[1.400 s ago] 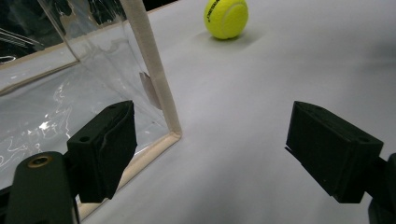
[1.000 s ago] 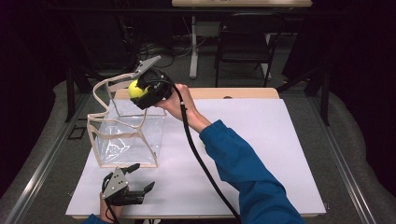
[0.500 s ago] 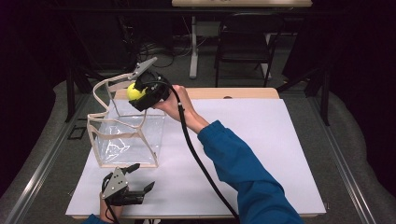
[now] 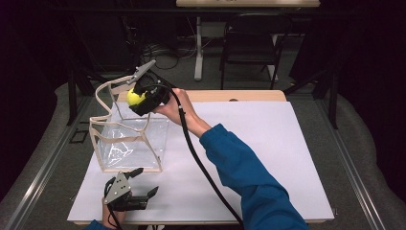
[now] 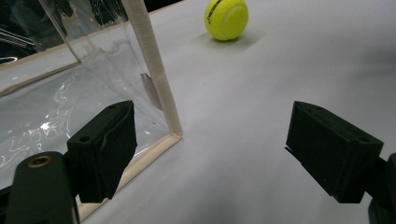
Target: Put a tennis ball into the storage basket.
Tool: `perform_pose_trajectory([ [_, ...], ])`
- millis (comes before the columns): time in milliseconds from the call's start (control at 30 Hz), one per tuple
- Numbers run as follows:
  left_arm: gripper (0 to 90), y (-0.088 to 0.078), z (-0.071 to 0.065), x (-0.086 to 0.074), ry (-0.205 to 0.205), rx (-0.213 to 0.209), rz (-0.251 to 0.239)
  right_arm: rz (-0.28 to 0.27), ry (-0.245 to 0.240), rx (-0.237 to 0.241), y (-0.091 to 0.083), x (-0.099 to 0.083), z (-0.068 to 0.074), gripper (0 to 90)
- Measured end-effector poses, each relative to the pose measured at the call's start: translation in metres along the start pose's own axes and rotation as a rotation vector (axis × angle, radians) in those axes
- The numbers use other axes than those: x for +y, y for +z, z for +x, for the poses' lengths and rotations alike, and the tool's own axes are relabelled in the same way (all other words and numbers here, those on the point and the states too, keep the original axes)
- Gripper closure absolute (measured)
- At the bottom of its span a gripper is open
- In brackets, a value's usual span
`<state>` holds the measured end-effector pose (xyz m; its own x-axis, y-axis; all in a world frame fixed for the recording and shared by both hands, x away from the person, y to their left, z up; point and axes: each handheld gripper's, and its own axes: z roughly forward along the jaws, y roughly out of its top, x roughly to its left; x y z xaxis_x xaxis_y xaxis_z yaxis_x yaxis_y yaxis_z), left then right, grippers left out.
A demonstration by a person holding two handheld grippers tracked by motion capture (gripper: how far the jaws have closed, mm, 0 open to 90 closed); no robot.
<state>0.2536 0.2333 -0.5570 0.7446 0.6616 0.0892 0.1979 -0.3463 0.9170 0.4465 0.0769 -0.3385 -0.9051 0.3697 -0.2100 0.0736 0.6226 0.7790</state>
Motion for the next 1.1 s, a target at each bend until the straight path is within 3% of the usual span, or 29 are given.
perform_pose_trajectory([
  [300,16.0,-0.001,0.000,0.000,-0.003,0.002,-0.003,0.047,0.002,0.025,0.010,0.003,0.004,26.4],
  [1100,16.0,-0.001,0.000,0.000,0.000,0.003,-0.001,0.105,0.024,0.050,0.022,0.001,0.004,26.4],
])
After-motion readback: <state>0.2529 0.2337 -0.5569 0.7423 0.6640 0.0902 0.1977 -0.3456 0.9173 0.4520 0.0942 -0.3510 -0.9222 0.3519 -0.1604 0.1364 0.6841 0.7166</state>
